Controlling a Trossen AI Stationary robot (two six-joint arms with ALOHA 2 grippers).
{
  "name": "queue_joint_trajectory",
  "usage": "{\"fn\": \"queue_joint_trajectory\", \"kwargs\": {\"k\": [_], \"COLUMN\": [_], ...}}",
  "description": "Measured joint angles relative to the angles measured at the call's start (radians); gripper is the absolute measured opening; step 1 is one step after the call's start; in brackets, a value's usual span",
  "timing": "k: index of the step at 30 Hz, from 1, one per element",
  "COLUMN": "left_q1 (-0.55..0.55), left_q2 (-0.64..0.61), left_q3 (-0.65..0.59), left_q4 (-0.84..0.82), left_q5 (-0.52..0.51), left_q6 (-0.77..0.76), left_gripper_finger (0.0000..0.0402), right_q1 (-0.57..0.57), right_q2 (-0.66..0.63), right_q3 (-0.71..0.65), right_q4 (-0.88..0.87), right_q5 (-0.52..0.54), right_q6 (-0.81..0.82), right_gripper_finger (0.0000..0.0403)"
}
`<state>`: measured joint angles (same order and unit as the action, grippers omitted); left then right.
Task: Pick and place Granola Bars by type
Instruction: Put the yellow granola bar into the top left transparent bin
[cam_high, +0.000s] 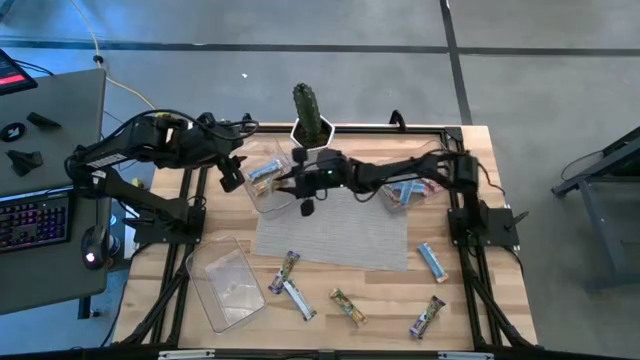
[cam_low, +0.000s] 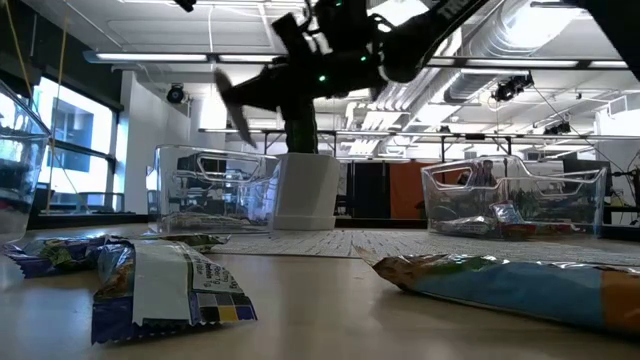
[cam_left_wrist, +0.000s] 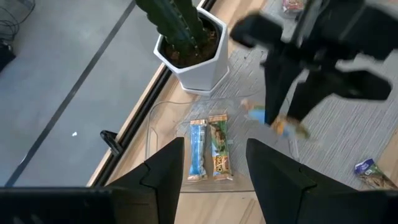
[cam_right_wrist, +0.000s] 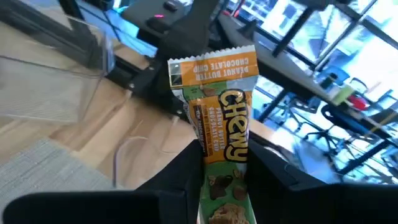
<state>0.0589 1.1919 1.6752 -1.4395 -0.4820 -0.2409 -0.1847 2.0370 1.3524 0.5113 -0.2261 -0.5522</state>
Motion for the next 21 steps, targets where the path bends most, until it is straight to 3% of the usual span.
{"fn": "queue_joint_trajectory", "kwargs": {"k": [9, 21], "left_q1": [0.0, 0.0], "left_q2": [0.0, 0.0], "left_q3": [0.0, 0.0], "left_q4": [-0.035, -0.053], "left_q5": [0.027, 0.028], "left_q6": [-0.037, -0.055], "left_gripper_finger": [0.0168, 0.0168], "right_q1": [-0.007, -0.005], "right_q2": [0.124, 0.147], "right_q3": [0.203, 0.211], "right_q4": [-0.366, -0.378], "right_q5": [0.066, 0.128], "right_q6": [0.0, -0.013], "right_gripper_finger": [0.0094, 0.0095]}}
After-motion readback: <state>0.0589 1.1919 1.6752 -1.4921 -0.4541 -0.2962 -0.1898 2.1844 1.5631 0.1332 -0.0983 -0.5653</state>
